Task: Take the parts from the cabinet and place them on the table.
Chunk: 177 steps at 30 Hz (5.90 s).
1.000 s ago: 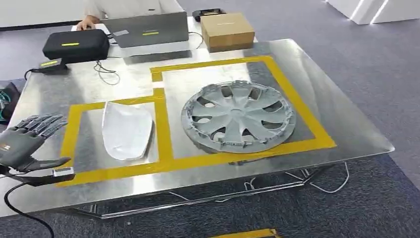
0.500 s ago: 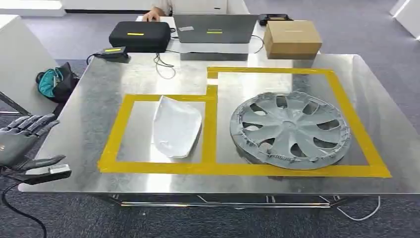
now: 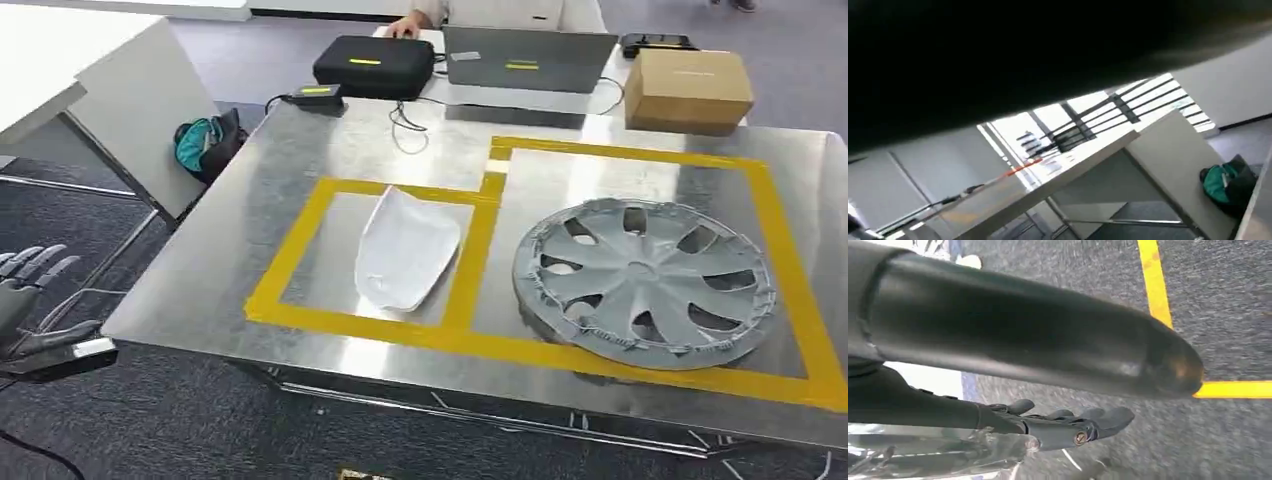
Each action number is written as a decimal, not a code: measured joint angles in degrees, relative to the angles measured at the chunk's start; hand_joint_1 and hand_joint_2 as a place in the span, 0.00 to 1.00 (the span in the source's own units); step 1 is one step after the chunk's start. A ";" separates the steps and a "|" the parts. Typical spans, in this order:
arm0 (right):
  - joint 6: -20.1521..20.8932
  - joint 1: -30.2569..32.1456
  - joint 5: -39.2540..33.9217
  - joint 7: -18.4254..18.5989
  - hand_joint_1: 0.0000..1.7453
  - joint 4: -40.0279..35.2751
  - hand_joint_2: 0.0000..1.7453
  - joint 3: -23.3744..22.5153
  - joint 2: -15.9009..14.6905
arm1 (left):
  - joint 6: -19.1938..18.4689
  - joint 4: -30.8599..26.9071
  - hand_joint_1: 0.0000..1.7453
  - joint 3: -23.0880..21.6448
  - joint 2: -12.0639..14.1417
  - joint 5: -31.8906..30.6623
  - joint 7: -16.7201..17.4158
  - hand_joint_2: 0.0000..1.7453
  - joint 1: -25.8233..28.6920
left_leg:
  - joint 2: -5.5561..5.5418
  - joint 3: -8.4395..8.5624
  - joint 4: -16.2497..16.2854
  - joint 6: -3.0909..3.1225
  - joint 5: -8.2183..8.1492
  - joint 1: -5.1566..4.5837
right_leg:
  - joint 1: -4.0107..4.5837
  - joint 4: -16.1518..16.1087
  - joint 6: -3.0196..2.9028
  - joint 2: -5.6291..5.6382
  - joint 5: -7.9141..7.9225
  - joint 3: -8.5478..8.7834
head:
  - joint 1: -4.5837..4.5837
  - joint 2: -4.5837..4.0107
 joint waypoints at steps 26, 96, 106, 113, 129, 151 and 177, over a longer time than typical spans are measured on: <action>-0.87 -0.06 0.15 0.79 0.00 -0.02 0.00 0.00 0.00 | -4.26 7.61 0.00 5.20 -6.58 -2.21 2.97 0.00 3.80 | -1.64 -4.00 6.96 0.33 -5.50 -0.16 | 0.22 -0.45 -0.67 3.59 0.03 0.69 | 0.07 0.00; 3.13 -1.42 -0.35 2.49 0.00 -0.63 0.00 0.00 0.39 | -16.15 64.67 0.00 41.50 -44.13 -8.54 8.08 0.00 -1.11 | 3.90 3.13 -1.54 -1.34 -3.68 3.27 | -2.81 2.32 5.34 -3.34 -2.80 0.57 | 1.13 0.00; 3.19 -1.96 -0.37 2.25 0.00 -0.98 0.00 0.00 0.98 | -16.63 64.85 0.00 41.70 -43.15 -8.65 8.11 0.00 -0.38 | -5.13 2.32 -2.05 1.78 -2.28 1.35 | -1.03 14.31 2.34 4.81 -8.61 -4.77 | 1.99 0.00; 3.24 -2.50 -0.39 2.19 0.00 -0.98 0.00 -0.04 0.85 | -16.92 65.18 0.00 41.85 -43.06 -9.42 8.28 0.00 0.24 | -9.05 2.01 -3.42 -0.74 -0.78 2.15 | -0.25 3.62 1.71 6.50 -2.27 -0.41 | 1.86 0.00; 3.10 -2.73 -0.39 2.12 0.00 -1.03 0.00 -0.07 1.22 | -16.76 65.22 0.00 42.18 -42.56 -10.23 8.30 0.00 -0.17 | 1.22 4.66 -4.81 3.21 -1.67 -0.62 | 1.25 3.04 1.52 -3.57 -2.76 0.26 | 1.40 0.00; 3.21 -1.29 -3.48 1.22 0.00 -1.01 0.00 -1.99 1.44 | -14.05 65.16 0.00 45.48 -42.82 -12.35 8.33 0.00 -0.03 | -1.59 -4.33 11.56 0.67 -7.99 -0.11 | 0.62 1.42 -0.10 1.88 -1.13 0.41 | 1.01 0.00; 3.06 -1.93 -3.15 1.25 0.00 -0.96 0.00 -2.45 1.55 | -14.27 64.85 0.00 49.72 -43.23 -13.62 8.81 0.00 -0.03 | -4.02 2.44 -4.31 0.57 -0.74 -0.28 | -0.32 0.66 0.57 5.86 -1.07 1.66 | 1.01 0.00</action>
